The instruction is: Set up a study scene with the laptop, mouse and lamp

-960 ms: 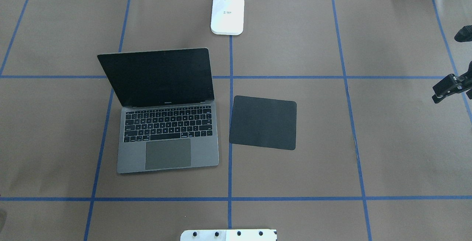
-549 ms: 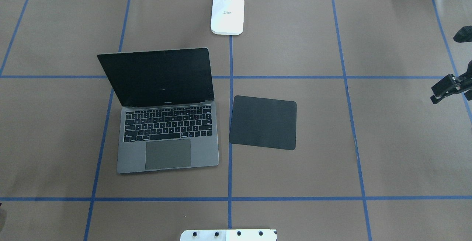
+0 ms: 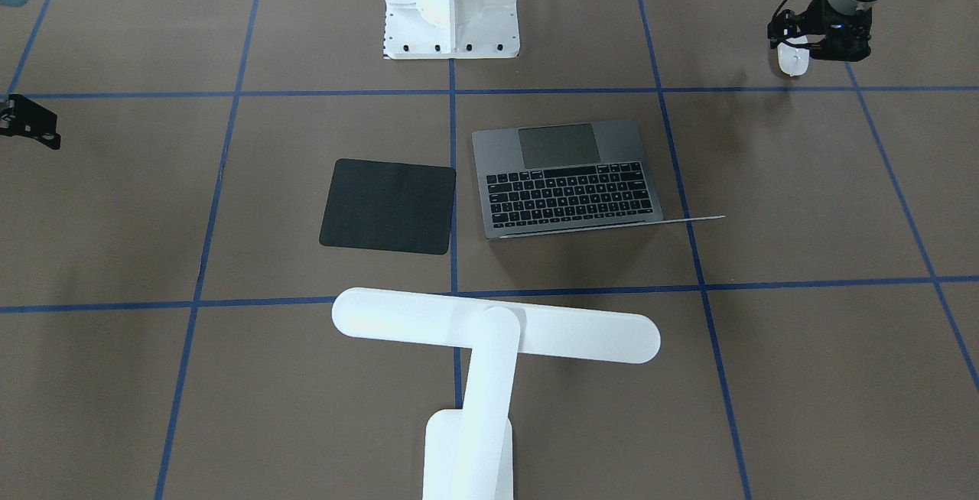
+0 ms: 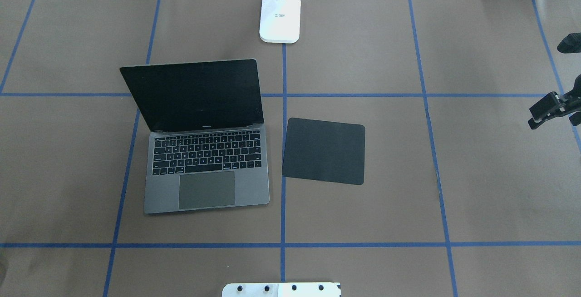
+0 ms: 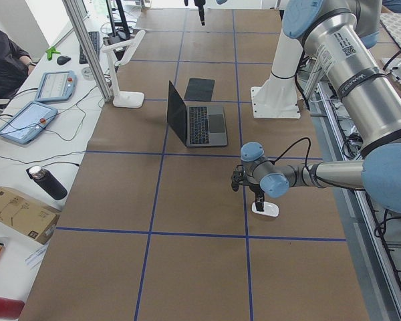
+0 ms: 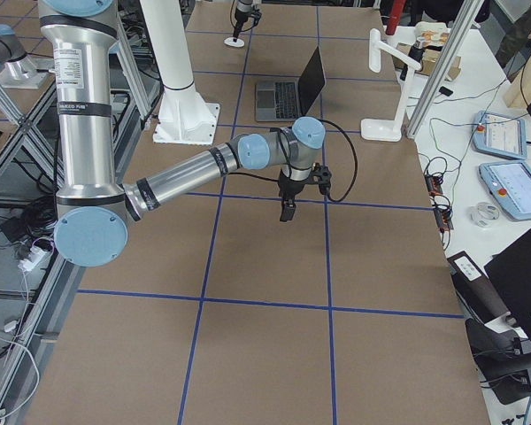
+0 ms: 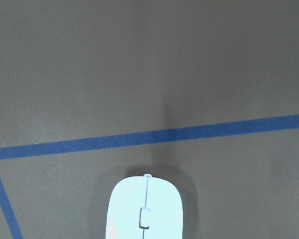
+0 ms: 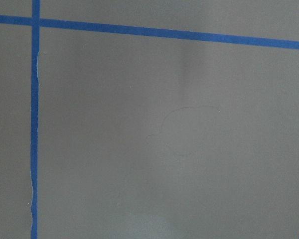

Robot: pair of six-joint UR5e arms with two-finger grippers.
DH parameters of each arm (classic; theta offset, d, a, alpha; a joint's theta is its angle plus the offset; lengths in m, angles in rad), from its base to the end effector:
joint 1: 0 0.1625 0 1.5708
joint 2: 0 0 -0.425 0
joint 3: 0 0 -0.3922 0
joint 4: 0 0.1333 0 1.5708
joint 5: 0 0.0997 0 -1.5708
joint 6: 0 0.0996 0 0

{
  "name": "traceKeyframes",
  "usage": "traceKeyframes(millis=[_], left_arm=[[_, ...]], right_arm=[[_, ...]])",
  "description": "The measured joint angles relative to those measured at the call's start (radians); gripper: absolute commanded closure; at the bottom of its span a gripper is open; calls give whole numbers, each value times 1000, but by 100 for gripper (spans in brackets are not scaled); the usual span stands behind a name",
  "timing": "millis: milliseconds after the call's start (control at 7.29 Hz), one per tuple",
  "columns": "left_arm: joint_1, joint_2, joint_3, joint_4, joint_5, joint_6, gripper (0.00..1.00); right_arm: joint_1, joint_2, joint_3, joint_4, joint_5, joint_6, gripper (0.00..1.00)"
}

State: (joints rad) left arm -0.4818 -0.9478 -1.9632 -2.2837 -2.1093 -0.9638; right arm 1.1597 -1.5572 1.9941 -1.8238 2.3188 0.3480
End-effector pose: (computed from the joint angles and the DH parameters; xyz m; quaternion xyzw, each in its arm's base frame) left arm 0.1939 -0.1942 0.6268 -0.1017 0.3307 0.1220 0.9303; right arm -0.1287 -0.4593 0.4751 -0.0554 -0.3696 -0.0628 0.9254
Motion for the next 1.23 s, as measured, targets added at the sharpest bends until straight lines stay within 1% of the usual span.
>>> traceKeyframes(millis=[412,686,960,1235], left_arm=[[15,1,23,-3,0,36,0],[18,-20,55,-13,-1,45,0],[20,-33,86,-44,-2,44,0],[26,-35,95,-58,-3,42,1]], right_arm=[[0,0,3,0,6,0,0],[0,0,4,0,7,0,0],[0,0,5,0,7,0,0],[1,0,6,0,8,0,0]])
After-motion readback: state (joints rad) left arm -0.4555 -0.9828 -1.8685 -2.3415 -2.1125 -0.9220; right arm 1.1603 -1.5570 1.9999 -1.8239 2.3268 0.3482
